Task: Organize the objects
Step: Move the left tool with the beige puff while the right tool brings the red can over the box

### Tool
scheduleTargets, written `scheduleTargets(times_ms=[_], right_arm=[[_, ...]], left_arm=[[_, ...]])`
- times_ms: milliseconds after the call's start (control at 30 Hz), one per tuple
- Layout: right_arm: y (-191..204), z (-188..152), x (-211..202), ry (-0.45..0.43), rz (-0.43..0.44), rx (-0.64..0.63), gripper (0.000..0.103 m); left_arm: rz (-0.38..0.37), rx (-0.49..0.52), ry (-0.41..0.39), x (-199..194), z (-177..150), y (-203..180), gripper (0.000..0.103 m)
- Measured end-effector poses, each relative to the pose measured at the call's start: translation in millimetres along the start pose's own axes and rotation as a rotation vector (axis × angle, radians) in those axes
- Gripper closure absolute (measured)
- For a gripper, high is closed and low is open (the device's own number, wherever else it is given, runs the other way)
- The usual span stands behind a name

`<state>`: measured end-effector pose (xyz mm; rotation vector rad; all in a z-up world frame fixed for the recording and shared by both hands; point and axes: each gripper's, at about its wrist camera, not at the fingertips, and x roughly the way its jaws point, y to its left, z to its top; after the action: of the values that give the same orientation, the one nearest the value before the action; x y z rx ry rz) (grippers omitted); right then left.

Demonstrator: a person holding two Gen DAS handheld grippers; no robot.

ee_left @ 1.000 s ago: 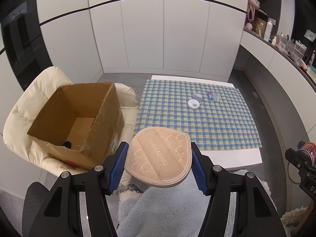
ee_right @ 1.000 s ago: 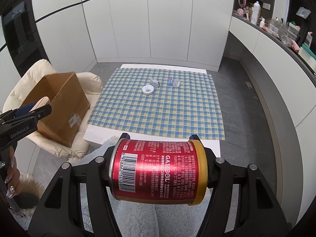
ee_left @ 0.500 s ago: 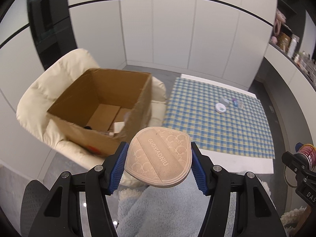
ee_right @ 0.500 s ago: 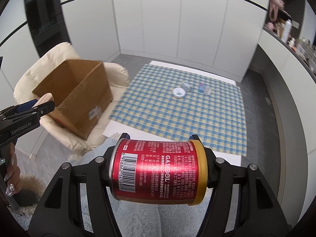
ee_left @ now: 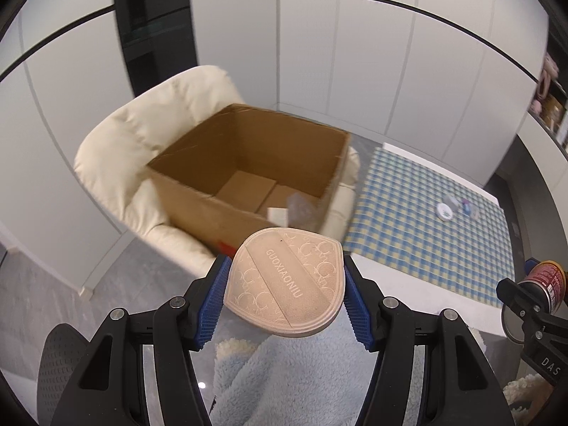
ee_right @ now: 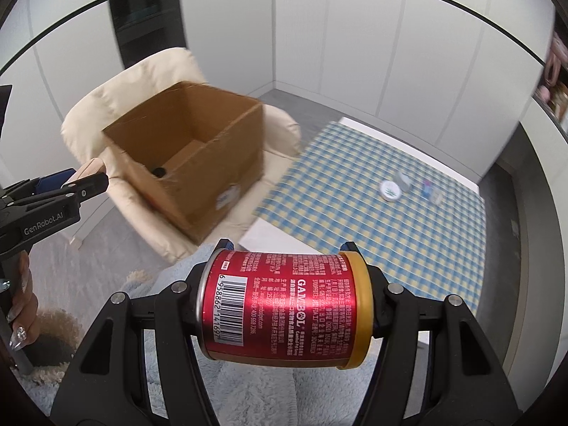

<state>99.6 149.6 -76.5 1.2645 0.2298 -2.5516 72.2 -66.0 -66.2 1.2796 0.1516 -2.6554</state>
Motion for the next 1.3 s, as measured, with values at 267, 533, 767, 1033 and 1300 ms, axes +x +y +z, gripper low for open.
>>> scheduleTargets(times_ms=[267, 533, 767, 1033, 1300], right_arm=[[51, 15, 18, 0.011, 0.084, -0.105, 0.039], [94, 20, 28, 0.024, 0.146, -0.198, 0.039], [117, 23, 36, 0.035, 0.174, -0.245, 0.039], [124, 22, 50, 0.066, 0.178, -0.256, 0.039], [125, 35, 58, 0.035, 0.186, -0.26, 0.039]], left_arm=[[0.064, -0.085, 0.01, -2, -8, 44, 0.041], [0.105, -0.142, 0.019, -3, -14, 72, 0.041], [0.102, -0.163, 0.026, 3, -13, 80, 0.041], [0.077, -0.161, 0.048, 20, -10, 76, 0.041], [0.087, -0.144, 0.043, 35, 3, 72, 0.041]])
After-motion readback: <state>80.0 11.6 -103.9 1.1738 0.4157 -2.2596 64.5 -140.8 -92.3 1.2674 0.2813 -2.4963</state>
